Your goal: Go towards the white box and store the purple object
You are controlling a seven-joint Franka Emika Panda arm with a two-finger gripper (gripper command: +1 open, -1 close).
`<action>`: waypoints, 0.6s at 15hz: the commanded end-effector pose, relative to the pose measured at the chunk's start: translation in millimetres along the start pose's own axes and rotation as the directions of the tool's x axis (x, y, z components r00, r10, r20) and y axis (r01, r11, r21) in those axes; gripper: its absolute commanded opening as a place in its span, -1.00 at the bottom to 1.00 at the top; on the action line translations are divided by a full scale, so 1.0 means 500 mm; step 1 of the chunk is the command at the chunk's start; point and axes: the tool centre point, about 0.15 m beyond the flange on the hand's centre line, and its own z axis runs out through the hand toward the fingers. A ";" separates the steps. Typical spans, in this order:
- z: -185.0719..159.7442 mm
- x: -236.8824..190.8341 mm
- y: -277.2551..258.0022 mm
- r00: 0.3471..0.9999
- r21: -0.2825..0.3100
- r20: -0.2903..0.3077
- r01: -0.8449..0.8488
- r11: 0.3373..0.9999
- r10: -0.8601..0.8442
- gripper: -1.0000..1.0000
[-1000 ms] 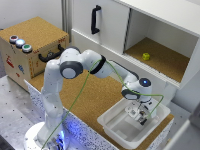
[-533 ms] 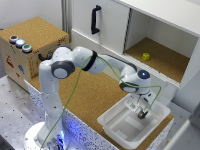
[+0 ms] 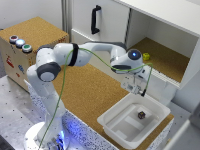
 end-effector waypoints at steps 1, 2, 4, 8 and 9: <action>0.043 0.174 0.007 0.998 0.052 -0.025 0.052 0.997 -0.051 1.00; 0.050 0.192 0.007 0.998 0.052 -0.037 0.056 0.997 -0.055 1.00; 0.074 0.232 0.004 0.997 0.050 -0.041 0.064 0.997 -0.062 1.00; 0.130 0.306 0.021 0.999 0.068 -0.048 0.011 0.998 -0.008 1.00; 0.147 0.327 0.027 0.999 0.077 -0.036 -0.005 0.997 0.008 1.00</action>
